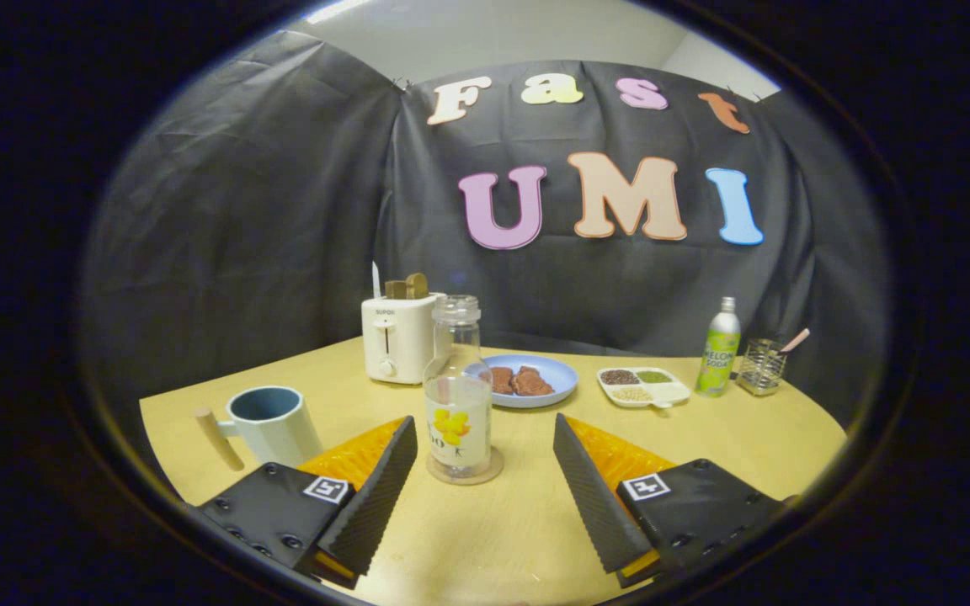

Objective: Take the bottle from table, then pour the juice into the cup, finally place the bottle on the coaster

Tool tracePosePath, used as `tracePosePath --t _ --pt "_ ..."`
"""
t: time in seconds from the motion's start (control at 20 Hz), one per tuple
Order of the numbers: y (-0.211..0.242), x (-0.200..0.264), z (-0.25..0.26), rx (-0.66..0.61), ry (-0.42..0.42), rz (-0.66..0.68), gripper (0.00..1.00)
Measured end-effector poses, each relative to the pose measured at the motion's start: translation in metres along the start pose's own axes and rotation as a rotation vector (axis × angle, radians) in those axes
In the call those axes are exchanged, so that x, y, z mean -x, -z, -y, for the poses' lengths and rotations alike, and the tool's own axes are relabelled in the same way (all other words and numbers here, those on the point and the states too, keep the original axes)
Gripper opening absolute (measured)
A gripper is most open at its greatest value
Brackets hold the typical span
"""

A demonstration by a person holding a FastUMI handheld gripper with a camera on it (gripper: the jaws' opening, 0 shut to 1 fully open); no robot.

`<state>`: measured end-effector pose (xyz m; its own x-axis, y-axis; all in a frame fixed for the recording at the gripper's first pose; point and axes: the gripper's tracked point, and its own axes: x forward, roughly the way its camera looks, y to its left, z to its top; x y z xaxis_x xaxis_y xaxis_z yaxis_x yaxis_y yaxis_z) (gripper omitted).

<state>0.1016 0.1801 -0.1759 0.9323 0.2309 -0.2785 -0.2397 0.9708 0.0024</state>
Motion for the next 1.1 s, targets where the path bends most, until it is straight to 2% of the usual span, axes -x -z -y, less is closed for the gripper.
tracePosePath --t 0.35,0.5,0.7,1.1 --pt "-0.034 0.067 0.021 -0.028 0.013 0.015 1.00" --pt "-0.051 0.091 0.040 -0.006 0.063 0.049 1.00" --pt "-0.067 0.115 0.049 -0.033 0.081 0.091 1.00" --pt "-0.078 0.145 0.052 0.024 0.085 0.126 1.00"
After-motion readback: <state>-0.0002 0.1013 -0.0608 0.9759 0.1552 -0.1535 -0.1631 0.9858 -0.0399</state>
